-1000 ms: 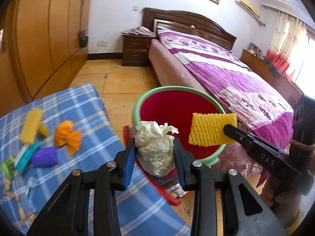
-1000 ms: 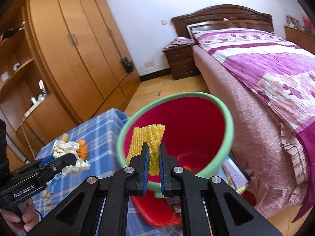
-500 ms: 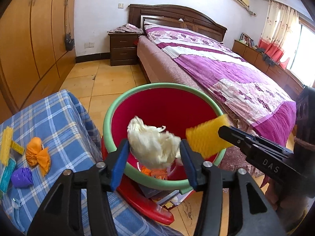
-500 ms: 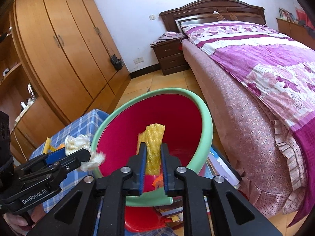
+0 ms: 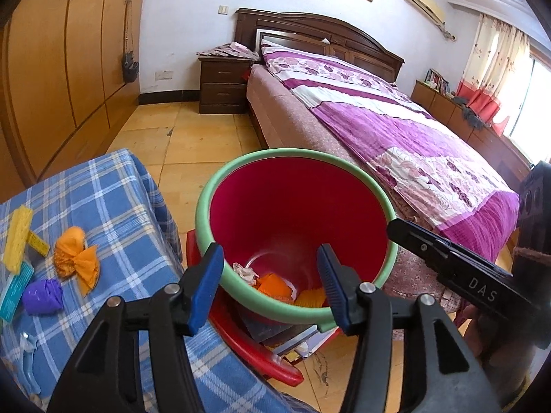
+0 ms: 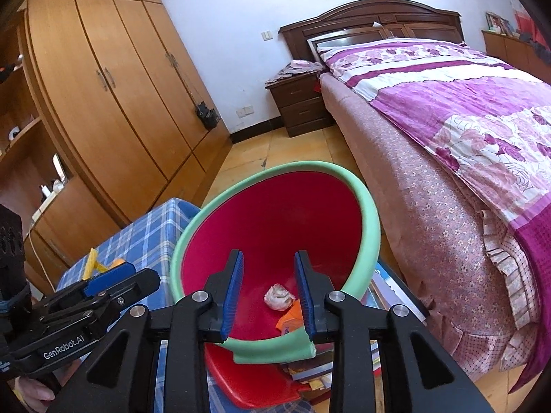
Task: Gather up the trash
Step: 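Open the left tool dropping the white bag while the right tool drops the yellow net into the bucket, then move both open tools back over the table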
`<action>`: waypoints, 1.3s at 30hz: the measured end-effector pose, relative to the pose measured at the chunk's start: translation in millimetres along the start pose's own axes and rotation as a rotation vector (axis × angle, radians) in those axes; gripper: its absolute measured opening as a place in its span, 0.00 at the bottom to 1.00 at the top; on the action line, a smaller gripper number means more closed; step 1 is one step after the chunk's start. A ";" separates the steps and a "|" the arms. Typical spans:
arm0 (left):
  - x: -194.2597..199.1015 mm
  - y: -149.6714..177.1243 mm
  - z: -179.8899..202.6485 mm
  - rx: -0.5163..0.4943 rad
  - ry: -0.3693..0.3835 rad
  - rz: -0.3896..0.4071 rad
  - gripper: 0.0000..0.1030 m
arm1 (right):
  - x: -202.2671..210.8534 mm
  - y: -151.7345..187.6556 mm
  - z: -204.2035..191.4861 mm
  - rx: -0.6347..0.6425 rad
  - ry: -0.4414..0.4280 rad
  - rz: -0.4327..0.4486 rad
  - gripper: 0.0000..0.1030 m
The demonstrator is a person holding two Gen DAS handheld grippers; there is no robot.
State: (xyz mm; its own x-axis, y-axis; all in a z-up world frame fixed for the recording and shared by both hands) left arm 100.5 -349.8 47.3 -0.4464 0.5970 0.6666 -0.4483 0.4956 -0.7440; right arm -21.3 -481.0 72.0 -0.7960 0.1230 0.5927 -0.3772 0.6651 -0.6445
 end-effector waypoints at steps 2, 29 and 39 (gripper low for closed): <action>6.3 1.9 -4.1 0.010 -0.004 0.002 0.55 | 1.5 1.5 -2.4 0.000 -0.005 -0.001 0.30; 97.8 57.6 -77.7 0.153 -0.144 0.030 0.55 | 21.2 56.2 -90.5 0.078 -0.121 -0.082 0.30; 128.3 91.2 -126.9 0.242 -0.232 0.030 0.55 | 11.9 81.1 -129.1 0.129 -0.165 -0.137 0.30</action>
State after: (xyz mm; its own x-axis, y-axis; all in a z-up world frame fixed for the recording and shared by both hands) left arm 100.6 -148.0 59.1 -0.6139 0.4360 0.6580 -0.5906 0.2993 -0.7494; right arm -0.2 -330.5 89.1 -0.7958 -0.0910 0.5986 -0.5359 0.5662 -0.6263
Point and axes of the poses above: each gripper's, at about its wrist camera, not at the fingertips, and x roughly against the way its jaws point, z to its right, y to its underside, the point moved 2 cm from there along -x, roughly the way its jaws point, and after that the axes turned 11 degrees about -x, right-handed, at the moved point
